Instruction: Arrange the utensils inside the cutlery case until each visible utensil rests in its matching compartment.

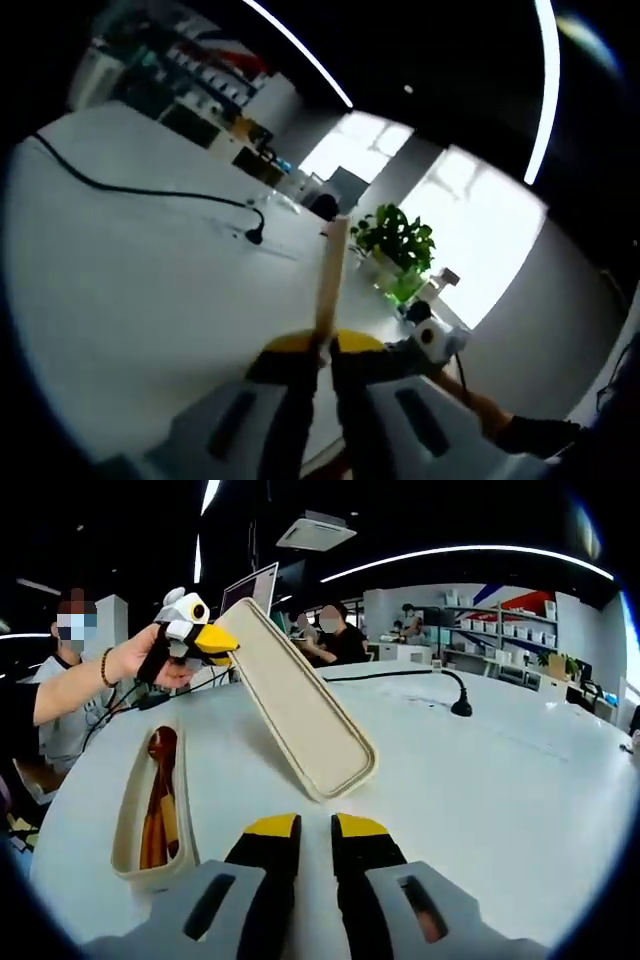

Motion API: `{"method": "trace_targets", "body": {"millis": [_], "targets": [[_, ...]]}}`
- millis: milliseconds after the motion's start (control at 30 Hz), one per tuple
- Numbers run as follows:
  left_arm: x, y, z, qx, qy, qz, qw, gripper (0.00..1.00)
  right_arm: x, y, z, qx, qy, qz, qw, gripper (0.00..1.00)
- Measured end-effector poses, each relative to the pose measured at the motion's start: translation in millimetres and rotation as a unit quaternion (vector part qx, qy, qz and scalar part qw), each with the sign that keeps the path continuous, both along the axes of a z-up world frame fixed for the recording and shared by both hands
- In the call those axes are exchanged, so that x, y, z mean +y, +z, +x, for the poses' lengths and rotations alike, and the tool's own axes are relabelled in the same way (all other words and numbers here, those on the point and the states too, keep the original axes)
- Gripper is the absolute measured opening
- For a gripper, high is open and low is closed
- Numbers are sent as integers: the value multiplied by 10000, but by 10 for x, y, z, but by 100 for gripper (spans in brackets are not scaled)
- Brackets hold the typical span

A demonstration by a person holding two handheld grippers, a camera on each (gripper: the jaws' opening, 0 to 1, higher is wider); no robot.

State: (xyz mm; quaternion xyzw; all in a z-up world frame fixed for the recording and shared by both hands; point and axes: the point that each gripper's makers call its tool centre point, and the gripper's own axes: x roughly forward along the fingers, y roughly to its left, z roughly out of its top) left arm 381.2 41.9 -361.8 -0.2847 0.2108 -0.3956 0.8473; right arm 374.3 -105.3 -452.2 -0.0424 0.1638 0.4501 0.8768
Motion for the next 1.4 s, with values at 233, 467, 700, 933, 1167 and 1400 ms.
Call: {"method": "trace_targets", "body": {"millis": [233, 467, 700, 933, 1167, 1400], "targets": [[12, 163, -58, -60, 23, -458, 9989, 4, -25, 172, -89, 127, -9, 549, 9984, 22], [-75, 365, -156, -121, 63, -814, 9966, 4, 85, 312, -255, 387, 80, 1283, 9910, 22], [-112, 571, -165, -268, 65, -1009, 9945, 4, 66, 476, -307, 461, -80, 2005, 9786, 26], [-114, 721, -209, -368, 95, -1218, 9918, 4, -68, 658, -370, 434, -199, 2452, 9683, 25], [-138, 788, -263, -450, 86, -1272, 9908, 4, -133, 734, -424, 386, -285, 2474, 9677, 26], [-78, 855, -334, -532, 94, -1324, 9897, 4, -199, 844, -450, 183, -377, 2375, 9705, 27]]}}
